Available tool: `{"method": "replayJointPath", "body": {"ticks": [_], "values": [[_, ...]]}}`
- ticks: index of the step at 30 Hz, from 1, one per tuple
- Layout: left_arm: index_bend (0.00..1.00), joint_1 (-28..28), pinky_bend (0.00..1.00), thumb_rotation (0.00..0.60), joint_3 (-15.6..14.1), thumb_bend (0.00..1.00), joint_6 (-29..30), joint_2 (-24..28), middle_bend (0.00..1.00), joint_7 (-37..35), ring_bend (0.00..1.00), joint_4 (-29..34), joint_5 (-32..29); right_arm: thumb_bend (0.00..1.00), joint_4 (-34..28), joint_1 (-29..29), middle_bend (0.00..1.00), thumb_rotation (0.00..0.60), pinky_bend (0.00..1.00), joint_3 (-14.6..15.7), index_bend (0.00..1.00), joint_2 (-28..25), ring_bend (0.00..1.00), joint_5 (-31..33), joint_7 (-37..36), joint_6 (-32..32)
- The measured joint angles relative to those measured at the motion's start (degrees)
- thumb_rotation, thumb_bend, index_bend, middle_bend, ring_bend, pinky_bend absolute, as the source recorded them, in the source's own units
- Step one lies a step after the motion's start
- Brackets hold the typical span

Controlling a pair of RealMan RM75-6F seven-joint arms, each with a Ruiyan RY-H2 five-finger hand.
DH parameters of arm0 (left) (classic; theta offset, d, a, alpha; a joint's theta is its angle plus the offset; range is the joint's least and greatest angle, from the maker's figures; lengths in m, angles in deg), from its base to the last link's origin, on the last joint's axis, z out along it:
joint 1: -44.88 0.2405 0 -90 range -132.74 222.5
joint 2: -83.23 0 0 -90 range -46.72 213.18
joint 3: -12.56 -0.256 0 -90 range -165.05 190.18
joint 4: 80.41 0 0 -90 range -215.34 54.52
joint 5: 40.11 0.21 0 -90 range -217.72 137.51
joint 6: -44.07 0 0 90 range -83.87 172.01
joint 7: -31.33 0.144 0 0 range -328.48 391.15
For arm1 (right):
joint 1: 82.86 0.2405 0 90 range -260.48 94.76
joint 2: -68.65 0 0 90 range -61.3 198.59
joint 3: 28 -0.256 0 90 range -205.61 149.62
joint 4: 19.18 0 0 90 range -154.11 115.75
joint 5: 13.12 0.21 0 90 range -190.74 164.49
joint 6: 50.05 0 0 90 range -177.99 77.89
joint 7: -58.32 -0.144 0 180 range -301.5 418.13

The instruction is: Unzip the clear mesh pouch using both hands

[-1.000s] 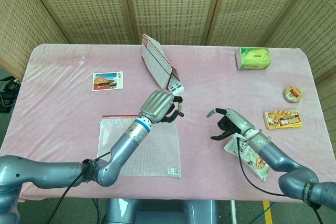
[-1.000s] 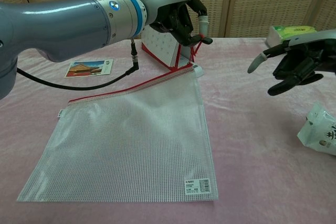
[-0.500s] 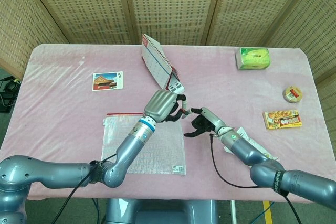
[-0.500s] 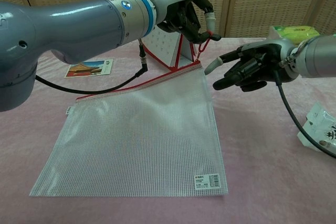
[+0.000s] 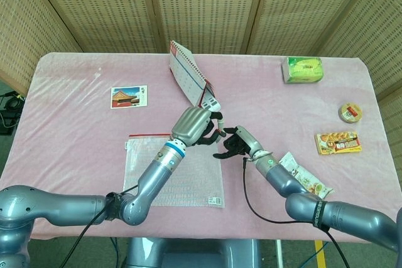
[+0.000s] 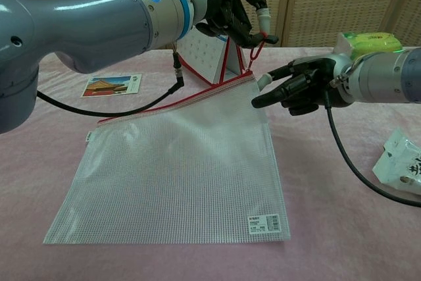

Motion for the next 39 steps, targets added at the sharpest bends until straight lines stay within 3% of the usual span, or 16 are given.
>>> {"method": "replayJointPath", "body": {"ticks": [7, 16, 28, 39], "values": [[0.88, 0.1, 1.00, 0.600, -0.1, 0.74, -0.1, 0.2, 0.94, -0.7, 0.94, 0.6, -0.4, 0.54, 0.0, -0.9, 0.99, 0.600, 1.00, -1.7, 0.65, 1.0, 0.97, 0.9, -0.6, -0.3], [0.88, 0.1, 1.00, 0.600, 0.2, 0.74, -0.9, 0.7, 0.94, -2.0, 0.94, 1.3, -1.7, 0.73, -0.1, -1.7, 0.99, 0.600, 1.00, -2.7, 0.74, 1.3, 0.97, 1.0, -0.8, 1.1], [0.89, 0.4, 1.00, 0.600, -0.1, 0.74, -1.6, 1.6, 0.94, -3.3, 0.94, 0.5, -2.7, 0.77, -1.5, -3.9, 0.99, 0.600, 1.00, -4.8, 0.76, 0.7, 0.97, -1.1, -2.7, 2.5], [0.89, 4.0, 1.00, 0.600, -2.2, 0.74, -4.0, 5.1, 0.94, -6.8, 0.94, -2.9, -3.7, 0.80, -5.6, -10.3, 0.99, 0.600, 1.00, -10.7, 0.77, -2.0, 0.97, -8.6, -11.1, 4.1]]}}
